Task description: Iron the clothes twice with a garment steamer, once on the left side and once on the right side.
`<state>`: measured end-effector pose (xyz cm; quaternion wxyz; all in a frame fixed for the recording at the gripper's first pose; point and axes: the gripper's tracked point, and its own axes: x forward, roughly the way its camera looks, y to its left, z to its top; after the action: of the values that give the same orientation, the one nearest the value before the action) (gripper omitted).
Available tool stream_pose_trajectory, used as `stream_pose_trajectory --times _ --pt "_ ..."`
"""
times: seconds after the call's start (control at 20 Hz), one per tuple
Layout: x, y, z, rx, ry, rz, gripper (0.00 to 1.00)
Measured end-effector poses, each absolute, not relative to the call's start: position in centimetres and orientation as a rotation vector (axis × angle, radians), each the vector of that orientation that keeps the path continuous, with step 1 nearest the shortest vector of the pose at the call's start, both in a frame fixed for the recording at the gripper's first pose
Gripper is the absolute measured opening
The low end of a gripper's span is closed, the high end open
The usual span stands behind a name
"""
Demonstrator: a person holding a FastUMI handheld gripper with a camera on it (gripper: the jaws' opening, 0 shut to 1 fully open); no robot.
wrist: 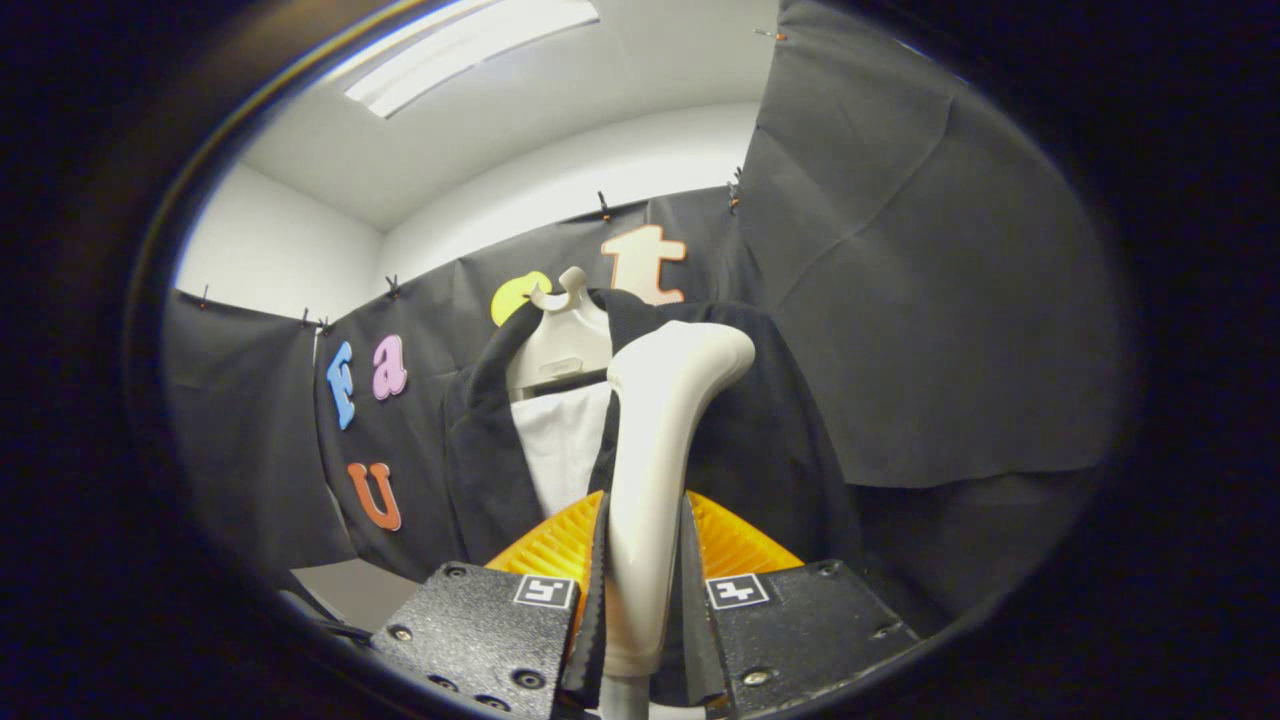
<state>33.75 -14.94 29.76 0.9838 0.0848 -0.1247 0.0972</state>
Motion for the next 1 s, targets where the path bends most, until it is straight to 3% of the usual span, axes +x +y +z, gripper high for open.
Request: stream_pose_trajectory --times 1.0 --pt "31.2 -14.4 20.4 0.242 -0.051 0.129 0.34"
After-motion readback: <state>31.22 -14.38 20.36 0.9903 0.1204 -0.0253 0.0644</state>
